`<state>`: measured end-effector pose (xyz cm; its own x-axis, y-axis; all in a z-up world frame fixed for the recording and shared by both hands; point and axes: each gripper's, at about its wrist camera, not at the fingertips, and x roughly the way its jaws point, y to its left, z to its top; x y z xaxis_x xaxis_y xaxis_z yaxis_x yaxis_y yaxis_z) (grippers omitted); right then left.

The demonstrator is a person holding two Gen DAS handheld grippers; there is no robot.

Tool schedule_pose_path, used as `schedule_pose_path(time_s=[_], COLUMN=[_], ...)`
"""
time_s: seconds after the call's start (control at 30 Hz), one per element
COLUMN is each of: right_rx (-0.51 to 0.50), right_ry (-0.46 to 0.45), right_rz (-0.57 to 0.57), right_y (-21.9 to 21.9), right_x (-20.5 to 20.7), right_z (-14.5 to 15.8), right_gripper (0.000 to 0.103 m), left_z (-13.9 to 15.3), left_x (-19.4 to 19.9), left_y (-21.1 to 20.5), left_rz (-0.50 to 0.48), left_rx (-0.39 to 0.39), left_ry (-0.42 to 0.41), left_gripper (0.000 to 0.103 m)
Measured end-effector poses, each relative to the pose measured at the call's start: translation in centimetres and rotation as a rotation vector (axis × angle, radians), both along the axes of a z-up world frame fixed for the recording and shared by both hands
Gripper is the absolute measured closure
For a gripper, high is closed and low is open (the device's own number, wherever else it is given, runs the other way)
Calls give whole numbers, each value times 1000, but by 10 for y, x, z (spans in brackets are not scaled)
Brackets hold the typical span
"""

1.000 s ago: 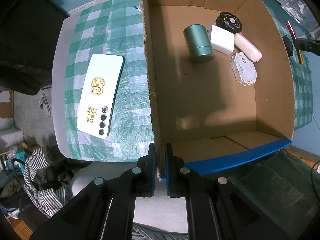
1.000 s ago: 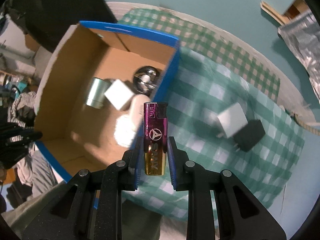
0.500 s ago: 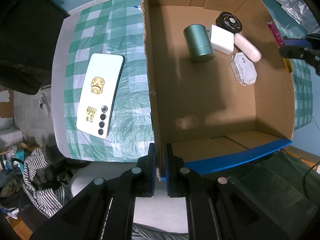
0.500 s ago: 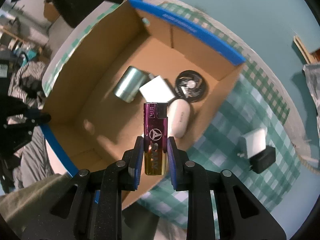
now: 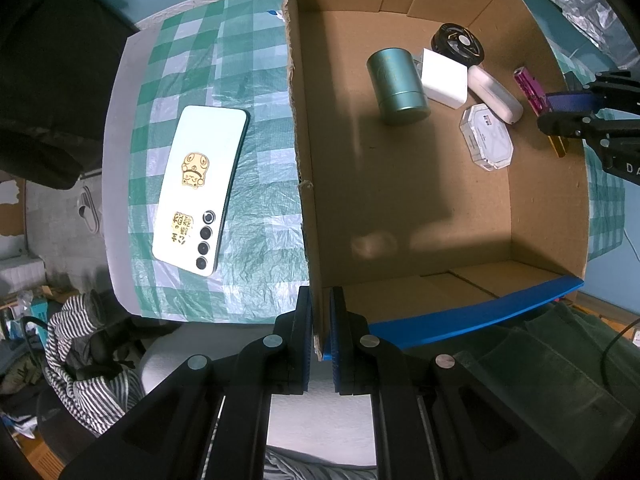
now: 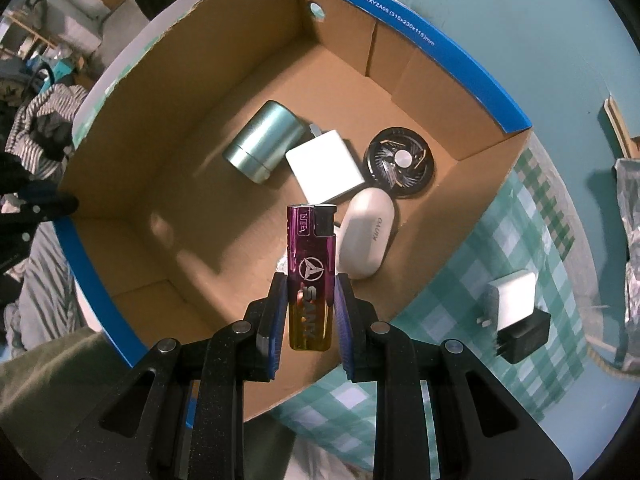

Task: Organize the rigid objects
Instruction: 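Lower the lighter beside the KINYO device and open the right gripper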

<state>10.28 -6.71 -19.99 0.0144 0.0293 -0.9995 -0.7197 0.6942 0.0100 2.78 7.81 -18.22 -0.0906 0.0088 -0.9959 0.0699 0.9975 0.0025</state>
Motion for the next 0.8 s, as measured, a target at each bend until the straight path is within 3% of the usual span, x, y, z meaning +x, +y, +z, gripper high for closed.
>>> schedule_pose_path(time_s=[0.27,0.33,0.8], right_rx=[2,1,41], right_ry=[-26,-28,-79], right_rz=[-15,-19,-62], right_y=[-2,-3,-15], right_x=[4,5,12], right_z=[3,5,37], right_gripper=[80,72,53], left_z=[0,1,2], left_x=[0,1,4], left_y=[0,1,3], left_rz=[2,4,6], left_rx=[-2,-3,-4], left_ry=[1,0,-1], left_gripper=[95,95,95])
